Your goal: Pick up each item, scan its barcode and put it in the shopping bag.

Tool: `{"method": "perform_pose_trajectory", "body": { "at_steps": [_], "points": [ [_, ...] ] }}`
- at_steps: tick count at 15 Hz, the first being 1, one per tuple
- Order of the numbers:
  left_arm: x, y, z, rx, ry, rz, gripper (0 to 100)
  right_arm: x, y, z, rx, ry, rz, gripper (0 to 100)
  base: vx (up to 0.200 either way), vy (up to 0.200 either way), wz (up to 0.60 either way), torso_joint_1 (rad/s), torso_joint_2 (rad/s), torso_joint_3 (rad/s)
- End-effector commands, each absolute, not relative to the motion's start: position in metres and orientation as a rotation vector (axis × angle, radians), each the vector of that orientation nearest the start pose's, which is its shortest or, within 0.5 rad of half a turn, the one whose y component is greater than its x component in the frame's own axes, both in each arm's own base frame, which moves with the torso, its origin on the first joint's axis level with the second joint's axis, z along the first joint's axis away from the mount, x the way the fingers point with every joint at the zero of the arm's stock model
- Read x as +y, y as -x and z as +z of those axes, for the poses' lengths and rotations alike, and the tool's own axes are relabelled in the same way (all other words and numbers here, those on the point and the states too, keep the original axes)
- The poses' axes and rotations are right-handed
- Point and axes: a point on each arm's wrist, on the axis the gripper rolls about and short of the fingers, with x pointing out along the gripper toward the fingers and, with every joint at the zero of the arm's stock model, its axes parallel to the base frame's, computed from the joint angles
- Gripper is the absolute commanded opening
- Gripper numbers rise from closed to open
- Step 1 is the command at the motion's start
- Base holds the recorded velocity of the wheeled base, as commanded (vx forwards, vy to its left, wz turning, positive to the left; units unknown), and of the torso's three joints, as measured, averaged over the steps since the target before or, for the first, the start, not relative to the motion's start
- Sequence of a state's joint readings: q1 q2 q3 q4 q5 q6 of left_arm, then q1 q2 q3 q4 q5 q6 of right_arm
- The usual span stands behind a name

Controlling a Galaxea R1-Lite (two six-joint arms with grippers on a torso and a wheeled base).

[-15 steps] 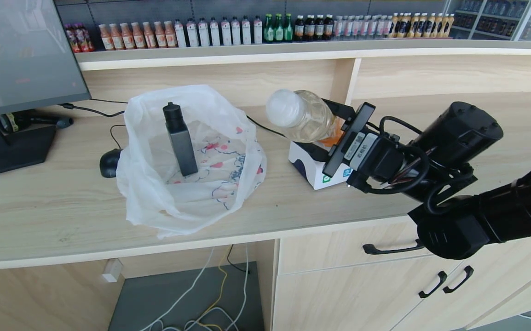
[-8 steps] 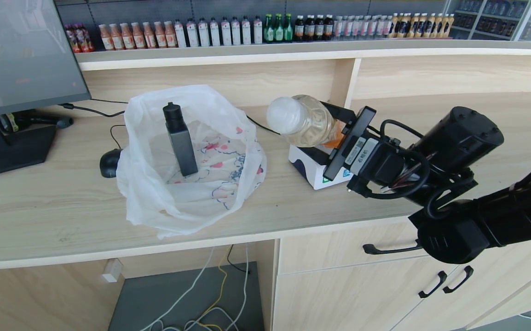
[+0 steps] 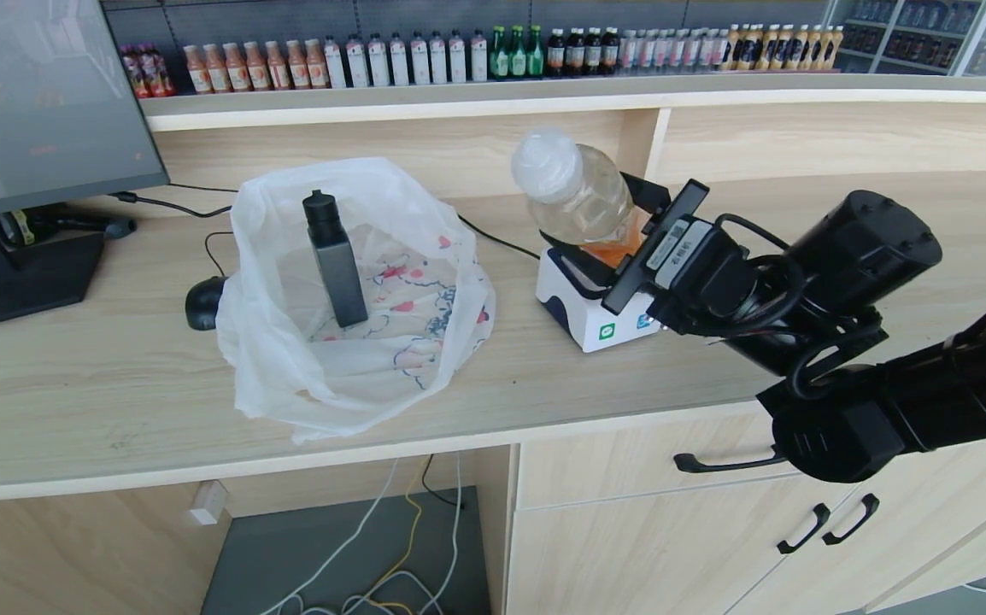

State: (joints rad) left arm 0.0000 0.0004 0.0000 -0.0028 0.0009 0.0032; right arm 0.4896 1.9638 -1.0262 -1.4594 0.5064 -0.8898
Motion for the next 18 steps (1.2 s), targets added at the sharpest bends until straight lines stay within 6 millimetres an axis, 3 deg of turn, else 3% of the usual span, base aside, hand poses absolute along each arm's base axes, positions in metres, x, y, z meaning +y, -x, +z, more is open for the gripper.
{"method": "perform_pose_trajectory", "body": {
  "at_steps": [1,10,14,18],
  "points": [
    [0.000,0.023,0.076,-0.005,-0.003,0.002,100,0.181,-0.316,0.237,-0.945,0.779,0.640,0,0.000,0.000,0.00,0.000,0.00,0.000],
    [0.000,0.023,0.076,-0.003,-0.003,0.002,100,0.174,-0.313,0.270,-0.830,0.422,0.505,0,0.000,0.000,0.00,0.000,0.00,0.000],
    [0.000,0.023,0.076,-0.003,-0.003,0.002,100,0.173,-0.313,0.277,-0.729,0.132,0.399,0,0.000,0.000,0.00,0.000,0.00,0.000],
    [0.000,0.023,0.076,-0.003,-0.003,0.002,100,0.191,-0.304,0.275,-0.684,-0.065,0.485,0,0.000,0.000,0.00,0.000,0.00,0.000]
  ]
}}
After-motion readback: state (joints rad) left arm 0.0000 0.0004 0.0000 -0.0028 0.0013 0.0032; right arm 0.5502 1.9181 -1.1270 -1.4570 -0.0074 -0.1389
